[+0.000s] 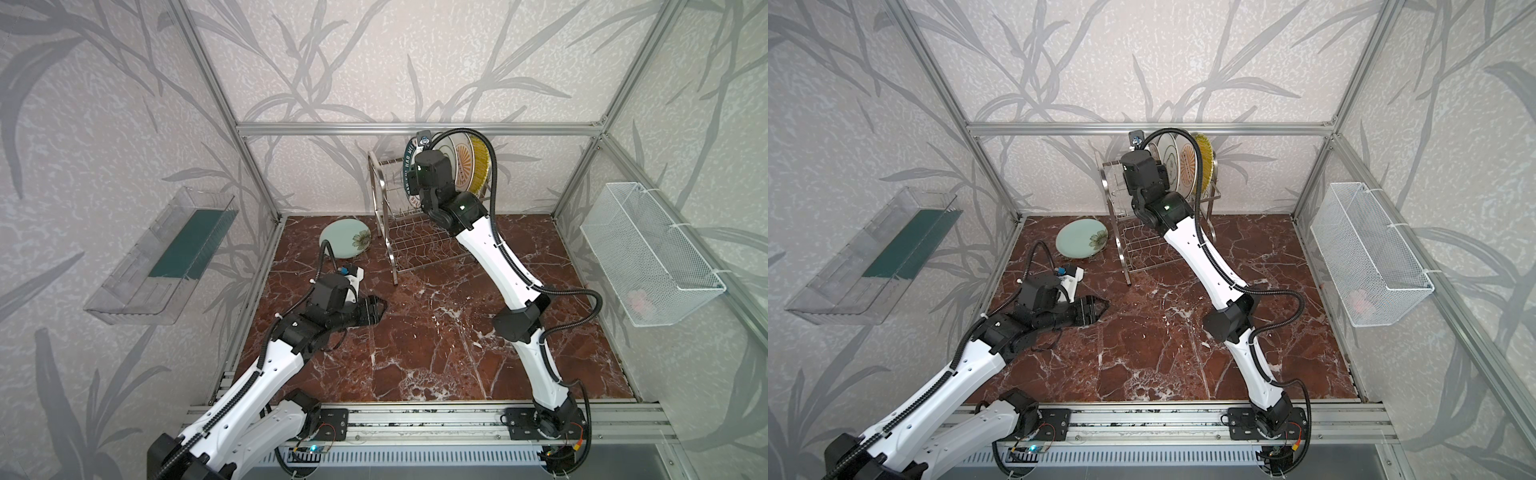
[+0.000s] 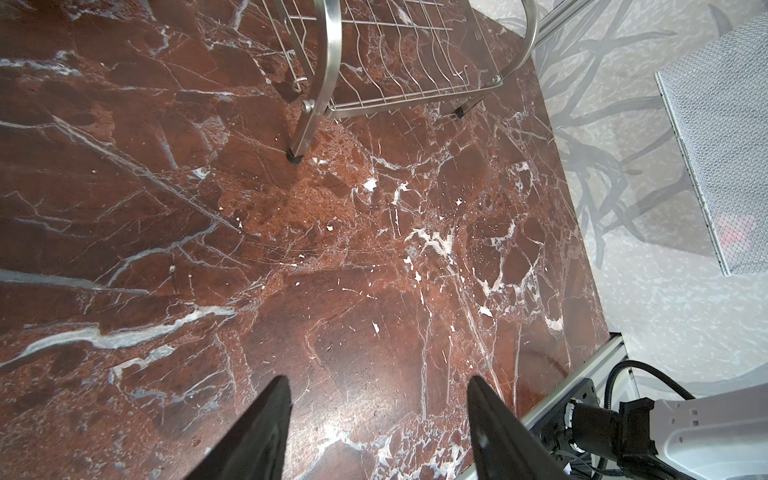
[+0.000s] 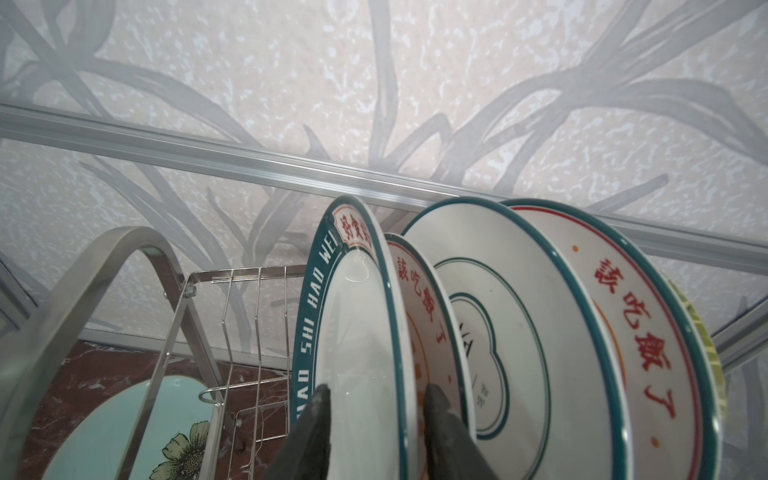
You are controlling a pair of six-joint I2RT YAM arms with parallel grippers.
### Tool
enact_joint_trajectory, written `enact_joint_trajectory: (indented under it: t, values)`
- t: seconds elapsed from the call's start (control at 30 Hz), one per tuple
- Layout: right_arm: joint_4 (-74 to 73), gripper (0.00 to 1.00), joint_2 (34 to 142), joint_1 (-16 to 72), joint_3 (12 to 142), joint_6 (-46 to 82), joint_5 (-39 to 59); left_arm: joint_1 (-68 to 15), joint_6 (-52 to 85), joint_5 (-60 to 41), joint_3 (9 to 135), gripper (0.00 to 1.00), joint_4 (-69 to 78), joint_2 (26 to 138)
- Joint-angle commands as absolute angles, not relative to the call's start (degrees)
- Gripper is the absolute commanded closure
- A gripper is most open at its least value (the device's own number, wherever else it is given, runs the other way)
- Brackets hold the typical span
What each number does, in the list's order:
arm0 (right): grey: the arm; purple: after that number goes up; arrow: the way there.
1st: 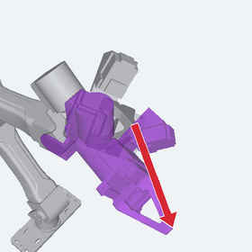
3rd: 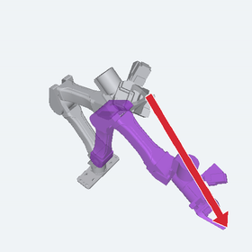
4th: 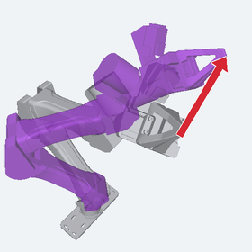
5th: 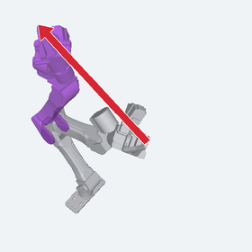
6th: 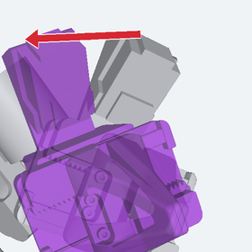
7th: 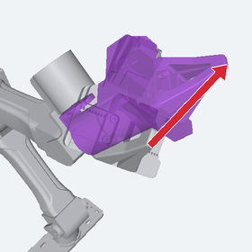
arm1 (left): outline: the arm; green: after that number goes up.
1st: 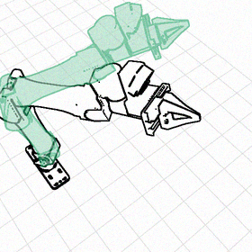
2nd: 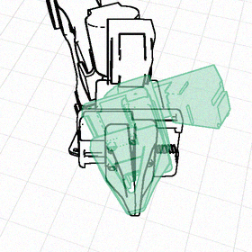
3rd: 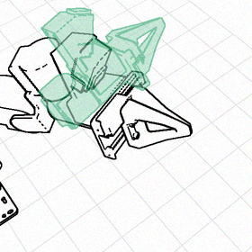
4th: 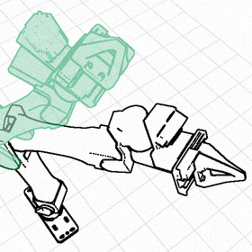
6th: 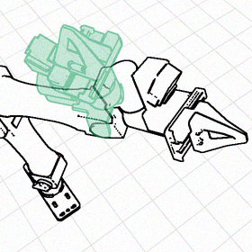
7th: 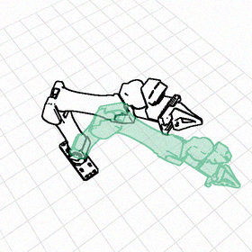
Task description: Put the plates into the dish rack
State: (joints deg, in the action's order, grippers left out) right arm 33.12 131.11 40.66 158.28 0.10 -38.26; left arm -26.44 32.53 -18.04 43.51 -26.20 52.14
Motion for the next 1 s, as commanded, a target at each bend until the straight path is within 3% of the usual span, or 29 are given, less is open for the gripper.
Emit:
enact_joint_trajectory:
  t: [0.0, 0.2, 0.4, 0.67, 0.97]
  values:
    - [33.6, 0.54, 127.9, 40.8, 159.8, -0.7, -37.0, -26.1, 32.4, -17.8, 44.1, 0.34, -27.0, 51.7]
    - [35.3, 0.41, 124.0, 40.8, 158.3, -0.5, -35.4, -26.0, 33.0, -16.8, 44.6, 0.34, -26.6, 52.5]
    - [35.5, 0.38, 116.5, 40.8, 149.8, -0.7, -35.2, -25.9, 34.3, -10.0, 45.8, 0.34, -28.7, 53.2]
    - [22.3, 0.37, 96.1, 40.4, 118.6, -2.7, -35.9, -24.6, 34.9, -1.8, 47.8, 0.31, -30.4, 54.4]
    - [18.0, 0.31, 74.6, 35.8, 90.7, 2.1, -33.8, -21.5, 34.7, 3.6, 50.5, 0.17, -29.1, 56.9]
